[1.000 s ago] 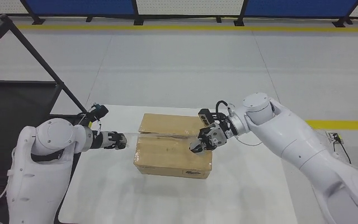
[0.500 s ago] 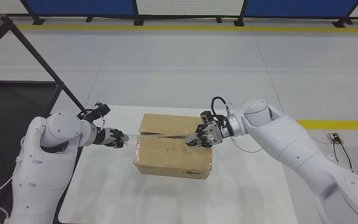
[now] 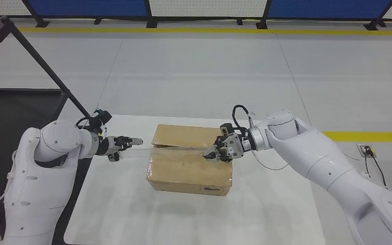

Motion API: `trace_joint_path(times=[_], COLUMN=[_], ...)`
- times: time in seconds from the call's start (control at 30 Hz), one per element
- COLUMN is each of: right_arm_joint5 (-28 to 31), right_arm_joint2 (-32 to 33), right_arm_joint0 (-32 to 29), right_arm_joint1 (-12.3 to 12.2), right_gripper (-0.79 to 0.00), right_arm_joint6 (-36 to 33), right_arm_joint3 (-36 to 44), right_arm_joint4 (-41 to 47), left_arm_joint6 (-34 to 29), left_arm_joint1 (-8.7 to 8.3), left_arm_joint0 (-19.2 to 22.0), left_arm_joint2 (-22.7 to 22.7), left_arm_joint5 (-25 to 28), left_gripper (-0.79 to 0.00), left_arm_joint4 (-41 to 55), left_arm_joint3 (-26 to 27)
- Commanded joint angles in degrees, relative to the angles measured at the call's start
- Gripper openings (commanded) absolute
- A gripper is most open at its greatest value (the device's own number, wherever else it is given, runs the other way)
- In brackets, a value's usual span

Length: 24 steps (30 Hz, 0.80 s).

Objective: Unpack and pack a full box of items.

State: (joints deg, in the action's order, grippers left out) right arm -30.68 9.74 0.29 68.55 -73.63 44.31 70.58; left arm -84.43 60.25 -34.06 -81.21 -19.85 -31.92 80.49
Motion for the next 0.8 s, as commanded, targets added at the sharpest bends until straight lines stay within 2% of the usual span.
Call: trace_joint_path(times=[0.0,0.3,0.53,0.67,0.77], right_arm_joint5=[-0.2,-1.5,1.6,3.3,4.0], right_arm_joint2=[0.0,0.0,0.0,0.0,0.0], right_arm_joint0=[0.1,0.2,0.8,1.2,1.2], right_arm_joint1=[-0.2,-0.5,-0.2,0.3,0.8], right_gripper=[-0.785,-0.785,-0.785,-0.785,-0.785], right_arm_joint6=[0.2,1.5,-1.6,-3.2,-3.9], right_arm_joint3=[0.0,-1.4,-3.0,-4.4,-5.5], right_arm_joint4=[0.3,3.0,2.5,2.9,3.3], left_arm_joint6=[0.1,0.8,2.3,4.8,8.9], left_arm_joint1=[-0.25,-1.27,-1.80,-1.68,-1.08], left_arm_joint0=[-0.2,-1.1,-2.3,-5.0,-8.2], left_arm_joint2=[-0.3,-1.7,-2.7,-4.1,-6.4], left_arm_joint5=[-0.1,-0.8,-1.9,-3.1,-4.9], left_gripper=[0.000,0.000,0.000,0.000,0.000], left_arm_joint4=[0.1,0.9,3.2,10.0,20.9], left_arm_joint3=[0.4,1.8,3.5,4.7,4.9])
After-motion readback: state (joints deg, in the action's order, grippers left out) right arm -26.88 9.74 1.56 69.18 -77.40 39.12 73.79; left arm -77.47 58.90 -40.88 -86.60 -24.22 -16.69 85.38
